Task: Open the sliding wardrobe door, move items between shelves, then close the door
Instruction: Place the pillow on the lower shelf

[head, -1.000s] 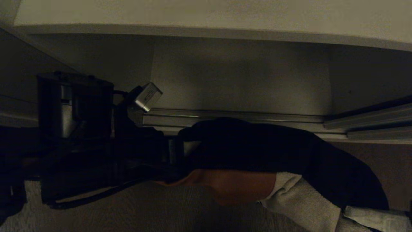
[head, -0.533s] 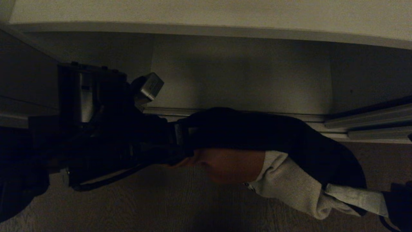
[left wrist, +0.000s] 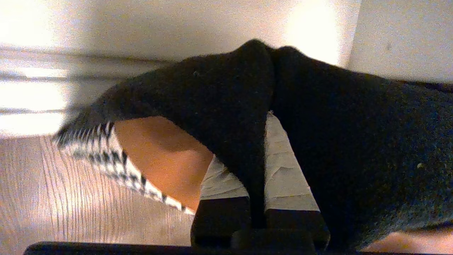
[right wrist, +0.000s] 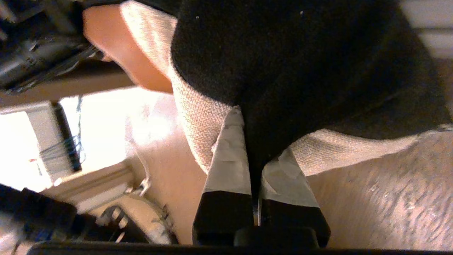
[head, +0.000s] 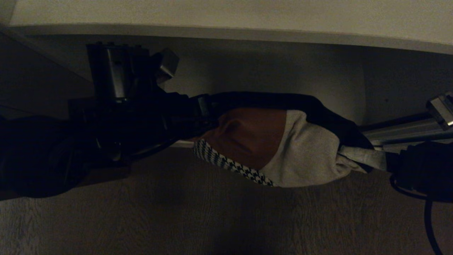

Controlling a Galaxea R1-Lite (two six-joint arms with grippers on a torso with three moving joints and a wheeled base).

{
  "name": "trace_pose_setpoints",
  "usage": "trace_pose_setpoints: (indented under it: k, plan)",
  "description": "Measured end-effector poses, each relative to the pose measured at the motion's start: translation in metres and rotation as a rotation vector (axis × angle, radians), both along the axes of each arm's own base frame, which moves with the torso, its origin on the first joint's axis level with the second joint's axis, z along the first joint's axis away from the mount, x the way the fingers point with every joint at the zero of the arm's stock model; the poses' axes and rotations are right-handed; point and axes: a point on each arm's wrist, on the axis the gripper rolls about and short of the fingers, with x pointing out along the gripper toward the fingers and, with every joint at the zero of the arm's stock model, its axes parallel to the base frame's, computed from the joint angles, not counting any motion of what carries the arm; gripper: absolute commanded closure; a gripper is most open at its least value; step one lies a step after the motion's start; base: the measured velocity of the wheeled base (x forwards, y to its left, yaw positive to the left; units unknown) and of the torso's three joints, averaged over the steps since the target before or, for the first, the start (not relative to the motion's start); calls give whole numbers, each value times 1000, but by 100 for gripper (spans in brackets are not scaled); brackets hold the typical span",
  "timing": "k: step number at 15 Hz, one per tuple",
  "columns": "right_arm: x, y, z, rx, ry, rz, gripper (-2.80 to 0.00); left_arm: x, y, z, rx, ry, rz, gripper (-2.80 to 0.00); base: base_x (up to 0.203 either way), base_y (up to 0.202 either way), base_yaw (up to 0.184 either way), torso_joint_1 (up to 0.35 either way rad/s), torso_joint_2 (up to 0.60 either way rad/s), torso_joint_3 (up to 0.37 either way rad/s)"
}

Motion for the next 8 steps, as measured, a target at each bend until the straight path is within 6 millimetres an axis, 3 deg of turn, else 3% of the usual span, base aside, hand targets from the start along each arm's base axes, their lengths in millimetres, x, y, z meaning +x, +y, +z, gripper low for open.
trace_pose_setpoints:
  k: [3, 8]
  plan:
    - [13, -3, 16, -33, -77, -32, 0, 11, -2, 8, -1, -40, 47, 0, 0, 0, 0, 0, 0, 0]
    - [42, -9, 19, -84, -125, -99, 0, 35, -6, 10, -16, -166, 136, 0, 0, 0, 0, 0, 0, 0]
